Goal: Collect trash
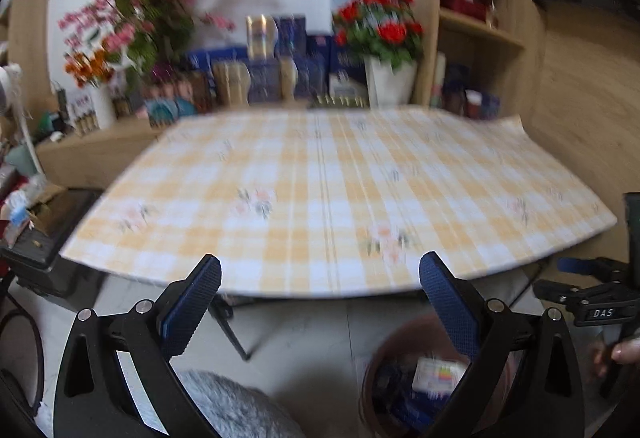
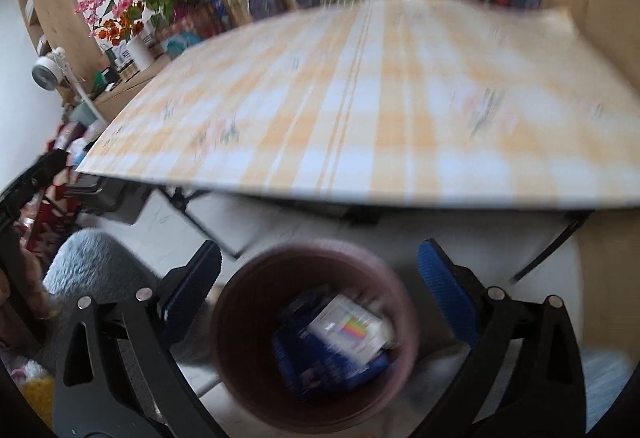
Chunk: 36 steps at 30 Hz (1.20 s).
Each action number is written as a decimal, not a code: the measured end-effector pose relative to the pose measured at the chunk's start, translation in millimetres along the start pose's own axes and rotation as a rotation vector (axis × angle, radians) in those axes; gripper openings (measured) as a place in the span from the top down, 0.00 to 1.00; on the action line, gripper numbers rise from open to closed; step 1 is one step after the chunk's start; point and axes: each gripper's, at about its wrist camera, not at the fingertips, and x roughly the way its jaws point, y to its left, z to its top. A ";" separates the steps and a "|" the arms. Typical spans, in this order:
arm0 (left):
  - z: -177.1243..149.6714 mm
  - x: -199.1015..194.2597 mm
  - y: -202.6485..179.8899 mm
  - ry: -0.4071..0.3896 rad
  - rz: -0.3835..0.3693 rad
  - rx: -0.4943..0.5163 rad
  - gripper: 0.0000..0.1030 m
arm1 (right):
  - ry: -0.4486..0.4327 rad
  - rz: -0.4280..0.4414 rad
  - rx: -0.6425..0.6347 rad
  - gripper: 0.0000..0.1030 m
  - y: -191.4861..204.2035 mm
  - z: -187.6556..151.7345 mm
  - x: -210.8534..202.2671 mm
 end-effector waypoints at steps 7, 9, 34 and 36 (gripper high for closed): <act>74.8 -44.2 -20.3 -0.134 0.041 0.064 0.06 | -0.202 -0.043 -0.031 0.06 3.2 79.0 -81.5; 92.8 -63.1 -27.2 -0.200 0.058 0.082 0.06 | -0.241 -0.055 -0.040 0.06 6.2 95.5 -101.7; 141.2 -113.2 -53.5 -0.244 0.093 0.101 0.06 | -0.354 -0.077 -0.090 0.06 35.4 127.3 -178.1; 141.8 -113.8 -53.6 -0.240 0.090 0.097 0.06 | -0.355 -0.076 -0.089 0.06 35.3 127.0 -178.1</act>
